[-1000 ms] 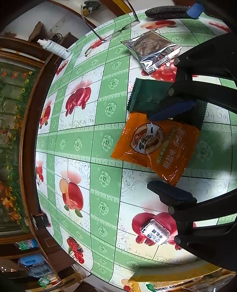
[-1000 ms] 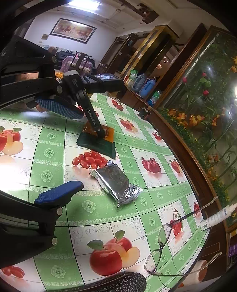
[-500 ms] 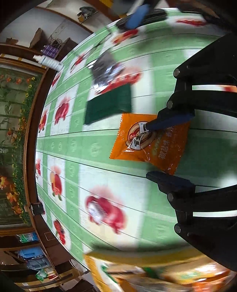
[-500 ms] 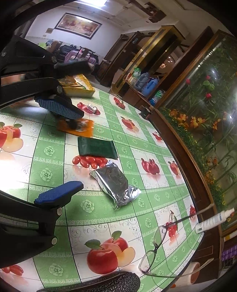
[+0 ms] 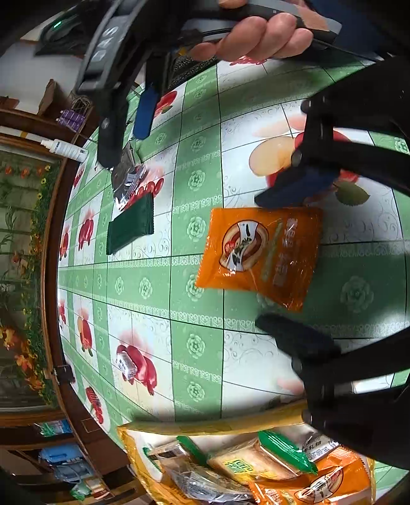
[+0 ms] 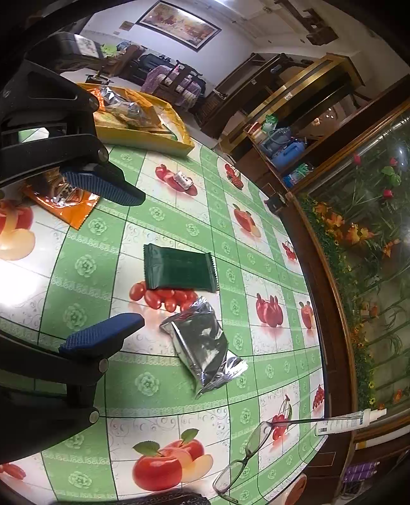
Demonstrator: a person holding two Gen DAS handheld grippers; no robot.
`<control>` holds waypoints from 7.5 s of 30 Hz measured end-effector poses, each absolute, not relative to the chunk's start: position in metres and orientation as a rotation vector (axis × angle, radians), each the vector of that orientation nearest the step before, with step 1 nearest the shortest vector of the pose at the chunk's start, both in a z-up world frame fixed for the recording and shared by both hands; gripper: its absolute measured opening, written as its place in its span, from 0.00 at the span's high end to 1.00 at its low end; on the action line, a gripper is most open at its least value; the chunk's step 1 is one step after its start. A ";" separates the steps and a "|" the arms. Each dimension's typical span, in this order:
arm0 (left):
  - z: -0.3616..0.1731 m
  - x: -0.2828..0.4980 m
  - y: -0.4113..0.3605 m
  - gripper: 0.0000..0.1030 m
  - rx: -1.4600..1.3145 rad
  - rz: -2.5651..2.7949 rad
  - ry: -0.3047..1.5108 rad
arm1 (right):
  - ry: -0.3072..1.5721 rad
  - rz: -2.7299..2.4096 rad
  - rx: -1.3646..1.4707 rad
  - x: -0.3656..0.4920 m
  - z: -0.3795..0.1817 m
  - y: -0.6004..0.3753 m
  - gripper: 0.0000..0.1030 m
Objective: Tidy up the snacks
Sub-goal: 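Lift the orange pack with the left gripper while the right reaches for the dark green pack, then lift the dark green pack with the right gripper while the left holds the orange pack, then carry the orange pack and dark green pack over the yellow tray, then open the right gripper to drop the green pack while the left releases the orange pack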
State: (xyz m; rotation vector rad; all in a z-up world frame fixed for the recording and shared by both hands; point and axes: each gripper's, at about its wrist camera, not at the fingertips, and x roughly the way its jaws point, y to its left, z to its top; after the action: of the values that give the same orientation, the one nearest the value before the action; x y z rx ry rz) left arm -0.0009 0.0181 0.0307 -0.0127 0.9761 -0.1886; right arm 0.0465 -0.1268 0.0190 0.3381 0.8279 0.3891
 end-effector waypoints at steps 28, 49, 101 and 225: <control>0.020 -0.007 0.018 0.41 0.034 -0.058 0.931 | 0.938 0.248 -0.038 0.108 -0.016 -0.054 0.54; 0.021 -0.007 0.023 0.41 -0.001 -0.061 0.922 | 0.941 0.331 -0.006 0.008 -0.017 -0.088 0.55; 0.066 -0.040 0.036 0.41 0.115 0.133 0.642 | 0.834 0.435 0.050 -0.007 0.008 -0.086 0.55; 0.041 -0.063 0.196 0.34 -0.072 0.500 0.711 | 0.792 0.807 0.100 -0.009 0.029 0.102 0.50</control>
State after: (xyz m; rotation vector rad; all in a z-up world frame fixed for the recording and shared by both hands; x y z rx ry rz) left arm -0.0626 0.1956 0.0414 -0.0716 0.7106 0.4997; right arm -0.0086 0.1017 0.0285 0.1000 0.7918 0.8075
